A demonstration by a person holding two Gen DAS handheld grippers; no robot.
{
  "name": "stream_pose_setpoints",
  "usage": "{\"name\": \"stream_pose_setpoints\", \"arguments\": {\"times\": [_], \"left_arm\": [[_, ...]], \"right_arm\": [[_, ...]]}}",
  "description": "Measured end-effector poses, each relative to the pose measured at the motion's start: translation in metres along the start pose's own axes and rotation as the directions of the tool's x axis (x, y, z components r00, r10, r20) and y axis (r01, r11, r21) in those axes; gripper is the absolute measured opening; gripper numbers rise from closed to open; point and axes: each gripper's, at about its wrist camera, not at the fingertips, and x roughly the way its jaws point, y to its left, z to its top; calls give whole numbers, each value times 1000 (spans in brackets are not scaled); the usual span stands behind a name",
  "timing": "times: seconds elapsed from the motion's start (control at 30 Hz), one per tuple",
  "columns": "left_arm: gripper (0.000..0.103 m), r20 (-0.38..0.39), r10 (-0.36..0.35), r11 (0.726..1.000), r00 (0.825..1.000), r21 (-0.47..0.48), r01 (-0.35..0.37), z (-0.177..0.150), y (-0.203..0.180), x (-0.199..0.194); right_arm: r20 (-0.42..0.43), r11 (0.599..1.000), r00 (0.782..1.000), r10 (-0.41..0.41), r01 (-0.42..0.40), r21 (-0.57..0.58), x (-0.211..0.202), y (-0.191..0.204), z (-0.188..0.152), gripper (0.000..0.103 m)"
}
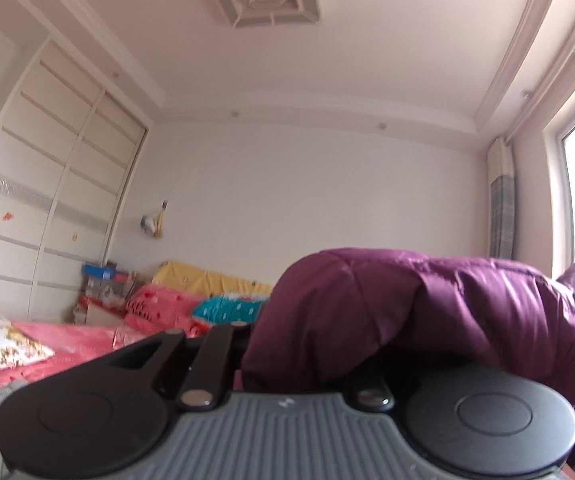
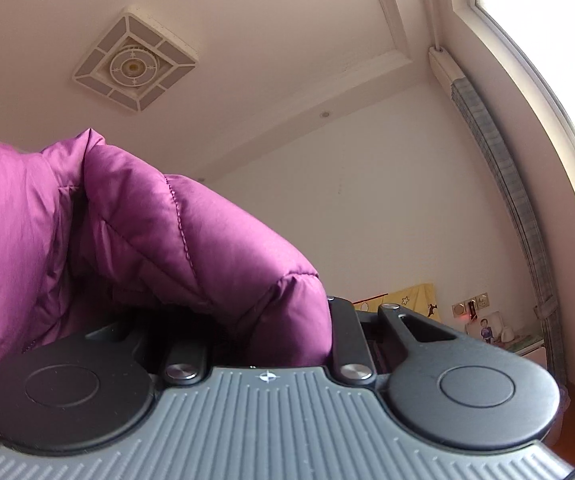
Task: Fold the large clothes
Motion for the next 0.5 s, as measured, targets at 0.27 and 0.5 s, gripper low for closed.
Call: {"name": "stream_pose_setpoints", "arguments": {"times": [0.27,0.5], "left_arm": [[9,-188,125,992,974,39,-120,-61,35,114],[9,-311,214,977,926,83,-198,-121,71,204]], "right_arm": [[-155,995,985,-78,66,-80,74,-7,-42,24],[-332,988,933,-137,104,-117,153,-29,-115,24]]}}
